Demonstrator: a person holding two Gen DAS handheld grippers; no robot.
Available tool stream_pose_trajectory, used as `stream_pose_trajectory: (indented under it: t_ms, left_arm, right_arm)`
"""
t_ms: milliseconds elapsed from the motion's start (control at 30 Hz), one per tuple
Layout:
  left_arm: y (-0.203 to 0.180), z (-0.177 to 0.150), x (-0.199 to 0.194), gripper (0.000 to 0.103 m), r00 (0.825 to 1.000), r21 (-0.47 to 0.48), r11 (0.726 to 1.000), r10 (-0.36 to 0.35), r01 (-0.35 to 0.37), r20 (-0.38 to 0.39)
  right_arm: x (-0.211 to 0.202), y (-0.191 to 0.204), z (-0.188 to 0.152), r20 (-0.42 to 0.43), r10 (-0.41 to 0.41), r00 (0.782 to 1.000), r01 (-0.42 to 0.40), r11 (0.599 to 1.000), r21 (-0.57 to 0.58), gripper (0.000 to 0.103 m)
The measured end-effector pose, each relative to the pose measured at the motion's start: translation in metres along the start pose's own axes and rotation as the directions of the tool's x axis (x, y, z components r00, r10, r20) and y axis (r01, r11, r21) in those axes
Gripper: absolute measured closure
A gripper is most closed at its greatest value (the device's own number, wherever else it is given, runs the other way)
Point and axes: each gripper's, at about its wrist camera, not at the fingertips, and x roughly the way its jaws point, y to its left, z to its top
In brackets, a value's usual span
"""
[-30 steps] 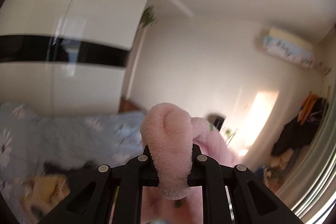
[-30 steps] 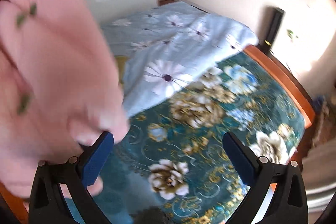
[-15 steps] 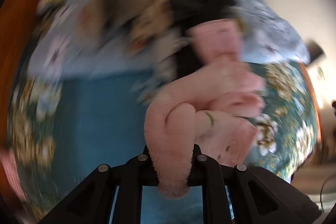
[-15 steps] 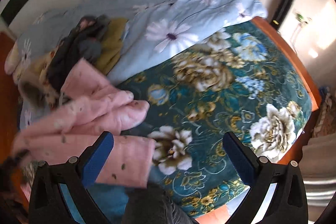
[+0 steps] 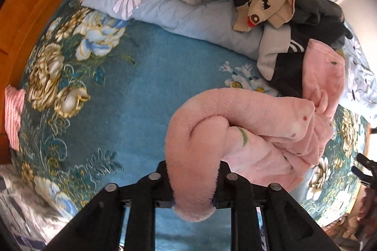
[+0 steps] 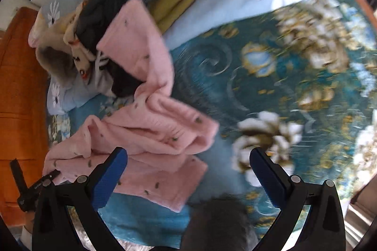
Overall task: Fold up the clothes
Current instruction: 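Carry the pink garment with the left gripper onto the open teal blanket, then grasp a pink garment edge with the right gripper while the left gripper holds another edge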
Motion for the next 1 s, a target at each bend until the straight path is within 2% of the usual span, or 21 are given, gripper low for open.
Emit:
stream_pose_trajectory:
  t_ms: [100,167,233,300,400,500,533,633,700,767,800,933,1000]
  left_arm:
    - [0.005,-0.002,0.006,0.066,1.000,-0.043,0.999,0.023,-0.023,-0.018]
    - [0.010,-0.005,0.010,0.054,0.999,-0.084,0.996,0.032,-0.035,-0.032]
    - [0.016,-0.009,0.015,0.048,0.998,-0.129,0.991,0.041,-0.046,-0.045]
    - [0.021,-0.018,0.020,0.046,0.997,-0.162,0.985,0.046,-0.056,-0.067]
    - [0.024,-0.032,0.029,0.044,0.994,-0.192,0.979,0.049,-0.067,-0.101]
    - [0.021,-0.047,0.039,0.043,0.990,-0.189,0.979,0.045,-0.071,-0.136]
    - [0.019,-0.051,0.042,0.043,0.989,-0.193,0.979,0.039,-0.067,-0.143]
    - [0.015,-0.062,0.052,0.042,0.986,-0.204,0.977,0.020,-0.055,-0.166]
    - [0.012,-0.069,0.058,0.042,0.983,-0.212,0.976,0.008,-0.047,-0.181]
    - [0.008,-0.075,0.063,0.042,0.982,-0.217,0.976,-0.004,-0.037,-0.188]
    - [0.006,-0.076,0.063,0.042,0.983,-0.214,0.976,-0.008,-0.032,-0.185]
    - [0.004,-0.075,0.066,0.042,0.983,-0.206,0.978,-0.018,-0.020,-0.180]
    - [0.005,-0.075,0.067,0.042,0.984,-0.219,0.976,-0.027,-0.012,-0.173]
  right_arm:
    - [0.036,0.009,0.010,-0.062,0.043,0.997,-0.045,0.999,-0.024,0.000]
    - [0.052,0.022,0.016,-0.086,0.046,0.995,-0.054,0.995,-0.088,0.000]
    - [0.064,0.036,0.021,-0.102,0.046,0.994,-0.062,0.984,-0.164,0.000]
    - [0.071,0.051,0.026,-0.105,0.043,0.994,-0.067,0.969,-0.238,0.001]
    - [0.083,0.071,0.034,-0.119,0.041,0.992,-0.078,0.944,-0.320,0.016]
    - [0.101,0.078,0.038,-0.173,0.024,0.985,-0.083,0.936,-0.342,0.034]
    - [0.108,0.079,0.039,-0.189,0.011,0.982,-0.077,0.934,-0.349,0.044]
    - [0.121,0.087,0.033,-0.228,-0.046,0.973,-0.051,0.914,-0.402,0.051]
    - [0.127,0.092,0.029,-0.244,-0.085,0.966,-0.032,0.897,-0.441,0.060]
    - [0.119,0.092,0.032,-0.208,-0.103,0.973,-0.001,0.893,-0.449,0.074]
    - [0.114,0.093,0.034,-0.190,-0.113,0.975,0.015,0.892,-0.453,0.088]
    - [0.095,0.093,0.041,-0.113,-0.146,0.983,0.079,0.886,-0.458,0.093]
    - [0.073,0.087,0.058,-0.042,-0.145,0.989,0.115,0.904,-0.412,0.093]
